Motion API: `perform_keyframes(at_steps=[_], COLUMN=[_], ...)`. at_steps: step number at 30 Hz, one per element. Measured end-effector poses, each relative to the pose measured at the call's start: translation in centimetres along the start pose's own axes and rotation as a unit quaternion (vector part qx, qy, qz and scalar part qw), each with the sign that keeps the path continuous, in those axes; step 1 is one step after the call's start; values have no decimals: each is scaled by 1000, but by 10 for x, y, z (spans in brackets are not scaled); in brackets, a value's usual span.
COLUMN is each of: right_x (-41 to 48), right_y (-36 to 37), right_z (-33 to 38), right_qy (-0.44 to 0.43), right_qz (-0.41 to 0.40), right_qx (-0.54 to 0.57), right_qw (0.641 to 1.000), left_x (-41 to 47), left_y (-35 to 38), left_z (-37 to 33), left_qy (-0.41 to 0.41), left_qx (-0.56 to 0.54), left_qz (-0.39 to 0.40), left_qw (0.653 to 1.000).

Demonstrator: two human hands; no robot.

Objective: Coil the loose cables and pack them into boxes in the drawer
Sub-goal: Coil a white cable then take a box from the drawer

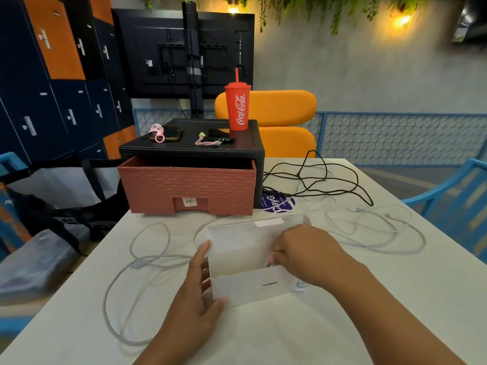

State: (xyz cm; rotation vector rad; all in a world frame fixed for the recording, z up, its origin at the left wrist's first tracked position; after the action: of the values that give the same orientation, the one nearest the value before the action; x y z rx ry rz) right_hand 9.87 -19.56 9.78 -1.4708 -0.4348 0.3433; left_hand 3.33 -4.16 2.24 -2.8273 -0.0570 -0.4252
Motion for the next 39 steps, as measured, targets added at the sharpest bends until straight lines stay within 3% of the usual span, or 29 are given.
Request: perform_keyframes(at_steps=[5, 9, 11, 13, 15, 17, 20, 23, 26, 30, 34, 39], right_x=[1, -14, -24, -38, -48, -50, -43, -37, -31, -18, 11, 60], right_y=[8, -1, -9, -12, -4, 14, 49, 70, 59, 30, 3, -16], right_z=[-3, -8, -22, -45, -65, -76, -74, -61, -54, -40, -23, 3], right_qy=[-2, -48, -54, -7, 51, 98, 122, 99, 87, 64, 48, 43], right_qz=[4, -71, -173, -271, -308, -283, -153, -63, -81, -109, -134, -165], right_qx=[52, 88, 152, 252, 337, 420, 541, 521, 467, 438, 459, 528], right_qw=[999, 992, 972, 929, 888, 857, 818, 845, 876, 890, 877, 832], left_x=[-1, 0, -1, -1, -1, -1, -1, 0, 3, 16, 46, 91], left_y=[-3, -4, -4, -6, -7, -7, -6, -5, -11, -29, -57, -104], left_z=[-2, -5, -4, -4, -3, -1, 0, -2, -5, -23, -52, -53], left_qy=[8, 8, 2, -3, -3, -8, -13, -21, -30, -40, -27, -66], left_qx=[1, 11, 14, 24, 30, 34, 40, 38, 15, 7, 27, 32], left_qz=[-11, -13, -17, -23, -26, -27, -23, -30, -64, -115, -158, -203], left_qw=[1000, 1000, 1000, 999, 999, 999, 999, 999, 997, 993, 987, 977])
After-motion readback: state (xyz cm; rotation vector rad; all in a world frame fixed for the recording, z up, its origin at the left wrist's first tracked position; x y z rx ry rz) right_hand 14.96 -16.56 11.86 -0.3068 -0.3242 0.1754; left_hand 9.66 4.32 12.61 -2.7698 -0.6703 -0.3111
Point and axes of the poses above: each hand's wrist, its own x-axis towards the middle knuckle, its own y-axis out of the palm, z = x × y, the point moved 7 cm from there along x, towards the middle knuckle, and after that the axes turned 1 degree about -x, right-handed, at the moved point
